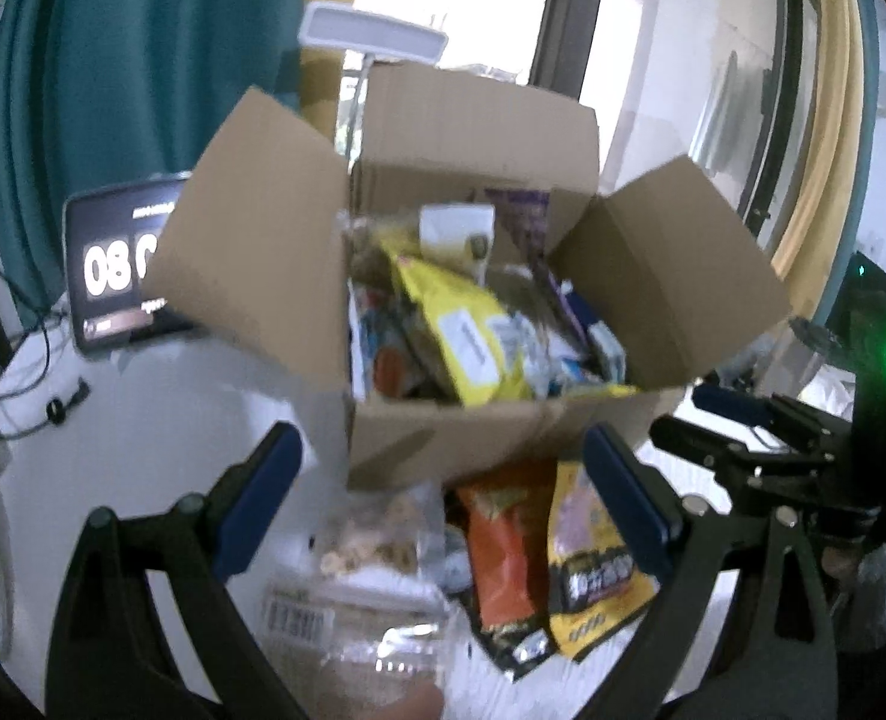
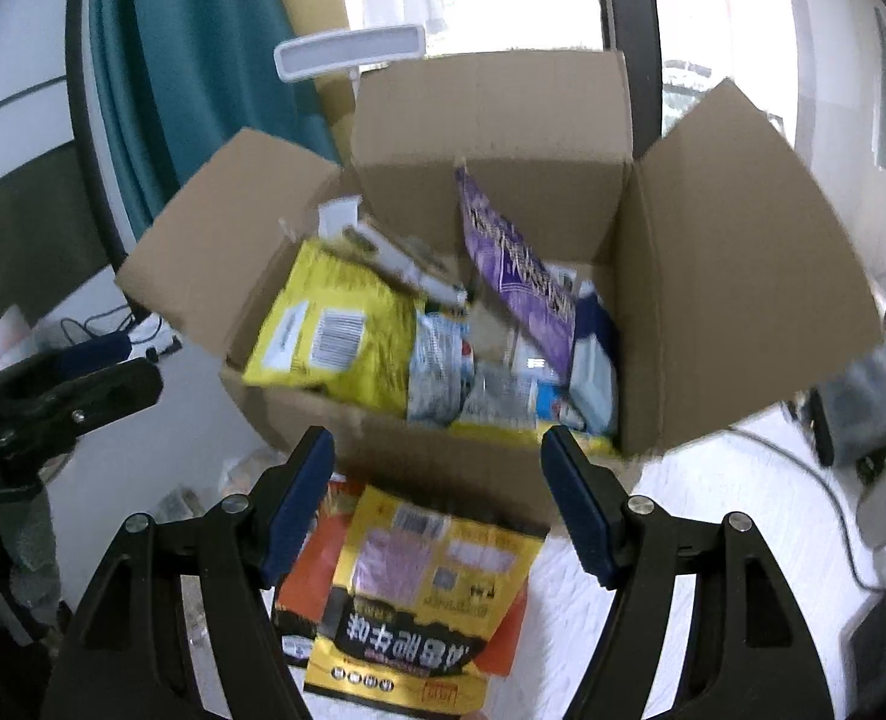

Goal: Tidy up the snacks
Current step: 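Move both grippers back out of the box toward the packs on the table, then grasp the yellow-and-black bag with the right gripper while the left grasps the clear-wrapped bread pack, then carry both held packs up over the open cardboard box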

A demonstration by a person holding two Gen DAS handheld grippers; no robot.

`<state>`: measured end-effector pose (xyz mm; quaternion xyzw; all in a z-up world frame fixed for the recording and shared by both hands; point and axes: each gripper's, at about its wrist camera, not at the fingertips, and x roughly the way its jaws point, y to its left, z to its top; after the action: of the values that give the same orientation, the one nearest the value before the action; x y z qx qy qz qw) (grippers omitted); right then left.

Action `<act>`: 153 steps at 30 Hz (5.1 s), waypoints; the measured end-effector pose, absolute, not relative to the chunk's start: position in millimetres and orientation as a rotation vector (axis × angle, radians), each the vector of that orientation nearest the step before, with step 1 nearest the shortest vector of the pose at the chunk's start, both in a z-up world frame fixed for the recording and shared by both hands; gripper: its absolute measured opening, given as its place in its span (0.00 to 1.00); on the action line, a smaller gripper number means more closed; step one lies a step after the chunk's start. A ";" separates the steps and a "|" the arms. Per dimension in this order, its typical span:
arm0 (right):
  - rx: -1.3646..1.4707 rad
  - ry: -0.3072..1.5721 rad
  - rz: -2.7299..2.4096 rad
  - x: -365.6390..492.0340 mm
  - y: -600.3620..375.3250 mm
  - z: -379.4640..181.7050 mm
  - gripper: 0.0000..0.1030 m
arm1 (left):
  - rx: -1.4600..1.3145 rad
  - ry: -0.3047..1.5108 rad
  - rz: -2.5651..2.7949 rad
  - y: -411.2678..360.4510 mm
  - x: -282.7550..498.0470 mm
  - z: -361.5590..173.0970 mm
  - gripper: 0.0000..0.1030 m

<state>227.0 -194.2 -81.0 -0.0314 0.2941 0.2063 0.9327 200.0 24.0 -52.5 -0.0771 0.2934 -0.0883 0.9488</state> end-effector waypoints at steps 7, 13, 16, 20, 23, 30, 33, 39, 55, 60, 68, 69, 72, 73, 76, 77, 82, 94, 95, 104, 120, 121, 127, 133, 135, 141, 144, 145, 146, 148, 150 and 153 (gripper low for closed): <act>-0.021 0.678 0.411 224.7 -205.2 -119.2 0.72 | -0.185 0.679 -0.169 40.2 189.7 -95.2 0.93; 0.026 0.742 0.387 227.5 -215.5 -150.8 0.74 | -0.199 0.761 -0.148 50.8 178.6 -133.2 0.93; 0.045 0.766 0.381 227.8 -220.0 -162.9 0.81 | -0.206 0.789 -0.150 52.6 173.9 -146.2 0.93; 0.076 0.790 0.378 228.1 -222.7 -173.6 0.83 | -0.212 0.814 -0.153 54.8 169.7 -157.5 0.93; 0.123 0.809 0.400 228.8 -222.3 -181.0 0.84 | -0.202 0.823 -0.146 55.5 166.9 -163.9 0.93; 0.207 0.858 0.423 230.8 -216.6 -194.5 0.87 | -0.146 0.819 -0.107 58.3 163.6 -162.3 0.93; 0.222 0.868 0.456 227.8 -209.0 -194.3 0.88 | -0.142 0.826 -0.106 61.9 163.1 -165.4 0.93; 0.109 0.854 0.429 218.4 -182.0 -201.8 0.95 | -0.239 0.881 -0.144 74.3 174.5 -182.2 0.93; -0.047 0.846 0.335 213.7 -156.1 -206.2 0.87 | -0.333 0.839 -0.224 81.8 161.6 -173.3 0.42; -0.035 0.837 0.340 213.3 -160.9 -205.3 0.81 | -0.452 0.840 -0.356 81.8 159.1 -176.3 0.36; 0.016 0.826 0.361 206.4 -193.4 -200.9 0.74 | -0.418 0.826 -0.389 57.9 156.7 -174.2 0.28; 0.020 0.825 0.366 205.8 -195.1 -200.6 0.74 | -0.421 0.817 -0.382 58.2 155.1 -173.0 0.27; 0.024 0.816 0.379 202.7 -197.3 -198.2 0.72 | -0.419 0.792 -0.370 60.6 150.6 -167.4 0.26; 0.025 0.812 0.379 201.9 -196.2 -197.2 0.72 | -0.413 0.788 -0.370 60.6 148.4 -165.3 0.25; 0.032 0.808 0.380 198.2 -201.2 -195.7 0.72 | -0.408 0.774 -0.362 62.3 148.7 -159.1 0.25; 0.038 0.806 0.382 197.1 -203.3 -194.8 0.72 | -0.406 0.773 -0.363 62.5 148.1 -158.2 0.25; 0.051 0.792 0.376 189.9 -213.1 -188.3 0.72 | -0.370 0.750 -0.360 57.1 146.6 -148.4 0.23; 0.075 0.763 0.376 186.3 -217.9 -178.9 0.72 | -0.276 0.756 -0.436 18.9 147.0 -136.0 0.22; 0.076 0.766 0.375 186.1 -218.2 -180.1 0.72 | -0.258 0.760 -0.443 11.5 148.2 -135.9 0.23; 0.122 0.771 0.350 187.2 -236.5 -186.6 0.72 | -0.202 0.863 -0.439 -36.3 170.0 -153.1 0.52; 0.156 0.737 0.368 181.1 -243.8 -182.8 0.72 | -0.217 0.883 -0.452 -45.2 174.0 -163.6 0.31; 0.157 0.734 0.368 180.2 -244.5 -180.9 0.72 | -0.213 0.876 -0.455 -43.6 171.7 -159.8 0.29; 0.154 0.700 0.368 173.5 -248.4 -164.3 0.72 | -0.173 0.823 -0.453 -41.3 160.9 -136.3 0.25; 0.135 0.662 0.377 169.8 -247.0 -142.6 0.72 | -0.141 0.769 -0.420 -29.3 157.3 -110.6 0.23; 0.128 0.654 0.382 169.8 -246.3 -136.3 0.72 | -0.123 0.743 -0.399 -25.8 156.7 -99.4 0.23; 0.104 0.624 0.414 168.9 -240.7 -114.3 0.72 | -0.105 0.683 -0.362 -21.5 159.7 -69.1 0.23; 0.090 0.603 0.441 168.2 -236.8 -99.8 0.72 | -0.096 0.643 -0.348 -18.2 161.6 -51.0 0.23; 0.086 0.593 0.450 168.7 -235.7 -94.2 0.72 | -0.095 0.634 -0.347 -17.9 162.3 -46.2 0.23; 0.083 0.585 0.457 169.2 -234.8 -89.5 0.72 | -0.096 0.619 -0.344 -15.6 164.5 -38.7 0.23; 0.074 0.568 0.468 170.5 -233.6 -80.0 0.72 | -0.097 0.603 -0.341 -15.5 168.6 -30.3 0.23; 0.067 0.556 0.476 173.0 -233.0 -72.5 0.72 | -0.096 0.583 -0.335 -13.9 174.0 -21.1 0.23; 0.057 0.546 0.485 181.4 -231.9 -64.2 0.72 | -0.101 0.560 -0.320 -10.4 184.2 -8.6 0.23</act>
<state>181.4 -231.9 -64.2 0.0279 0.2667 0.2370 0.9338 184.2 -10.4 -8.6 -0.0496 0.2751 -0.1574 0.9472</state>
